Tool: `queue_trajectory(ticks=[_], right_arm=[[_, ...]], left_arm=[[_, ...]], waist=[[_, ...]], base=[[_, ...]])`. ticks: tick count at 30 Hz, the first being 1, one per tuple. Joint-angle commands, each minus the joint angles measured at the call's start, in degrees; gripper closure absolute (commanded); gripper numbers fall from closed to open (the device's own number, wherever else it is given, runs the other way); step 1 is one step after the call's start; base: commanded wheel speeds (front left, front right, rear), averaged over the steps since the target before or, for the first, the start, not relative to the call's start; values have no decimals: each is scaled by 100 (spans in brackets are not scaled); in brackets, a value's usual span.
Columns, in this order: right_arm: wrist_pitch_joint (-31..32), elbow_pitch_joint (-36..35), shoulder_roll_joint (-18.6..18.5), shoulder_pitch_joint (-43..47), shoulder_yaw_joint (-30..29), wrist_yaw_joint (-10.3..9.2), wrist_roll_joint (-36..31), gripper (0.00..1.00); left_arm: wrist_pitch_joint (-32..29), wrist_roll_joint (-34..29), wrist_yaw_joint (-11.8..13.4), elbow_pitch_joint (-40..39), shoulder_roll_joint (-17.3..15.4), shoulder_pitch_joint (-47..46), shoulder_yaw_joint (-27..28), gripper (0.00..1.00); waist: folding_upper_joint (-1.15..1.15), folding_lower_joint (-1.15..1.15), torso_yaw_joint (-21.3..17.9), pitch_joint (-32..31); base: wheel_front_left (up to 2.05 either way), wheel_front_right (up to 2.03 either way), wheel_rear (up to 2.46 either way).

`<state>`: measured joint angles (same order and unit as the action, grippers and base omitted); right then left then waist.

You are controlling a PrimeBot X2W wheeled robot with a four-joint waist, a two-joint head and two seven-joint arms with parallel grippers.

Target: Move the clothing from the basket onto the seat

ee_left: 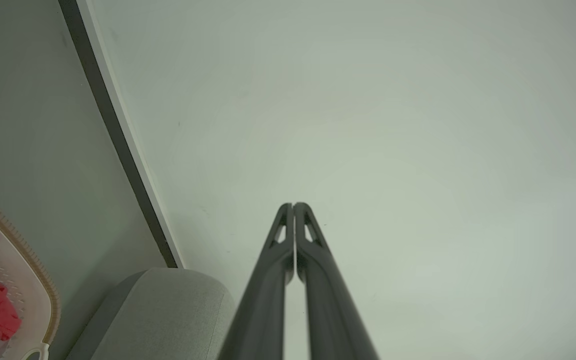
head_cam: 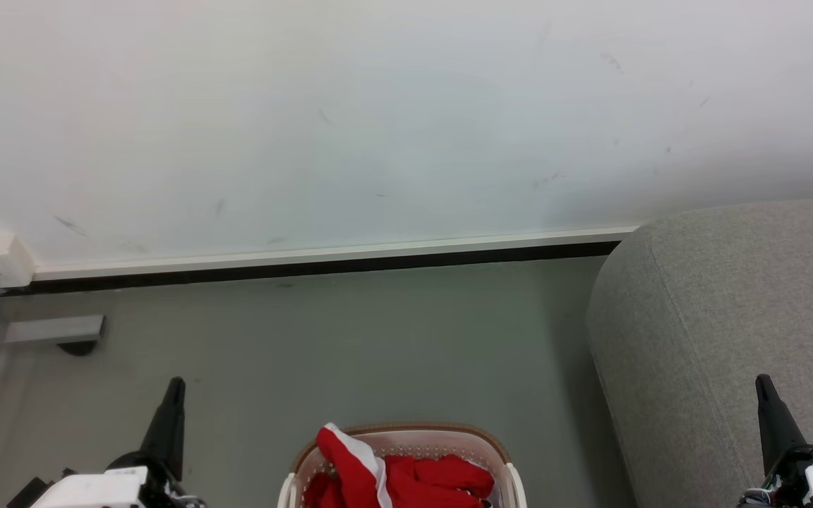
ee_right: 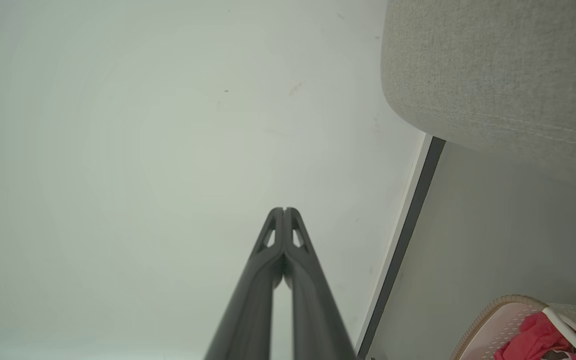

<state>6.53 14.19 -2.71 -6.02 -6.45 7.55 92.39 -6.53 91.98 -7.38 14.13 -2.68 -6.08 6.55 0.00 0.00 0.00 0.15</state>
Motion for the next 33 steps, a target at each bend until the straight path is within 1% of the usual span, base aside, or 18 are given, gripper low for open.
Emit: queue_trajectory(ticks=[1,28,29,33], right_arm=[[18,-29,-35,-60,-23,-13,3,100],[18,-29,-35,-61,-23,-13,3,100],[-6,23,5,10,5,1,-1,0],[-91,61,26,69,60,1,-52,0]], left_arm=[[-20,80,-26,-18,-41,-50,5,100],[-20,80,-26,-18,-42,-50,7,100],[6,-5,1,22,7,8,-2,0],[92,-39,5,70,24,68,-62,0]], waist=[[0,0,0,0],[0,0,0,0],[0,0,0,0],[0,0,3,0]], base=[[0,0,0],[0,0,0],[0,0,0],[0,0,0]])
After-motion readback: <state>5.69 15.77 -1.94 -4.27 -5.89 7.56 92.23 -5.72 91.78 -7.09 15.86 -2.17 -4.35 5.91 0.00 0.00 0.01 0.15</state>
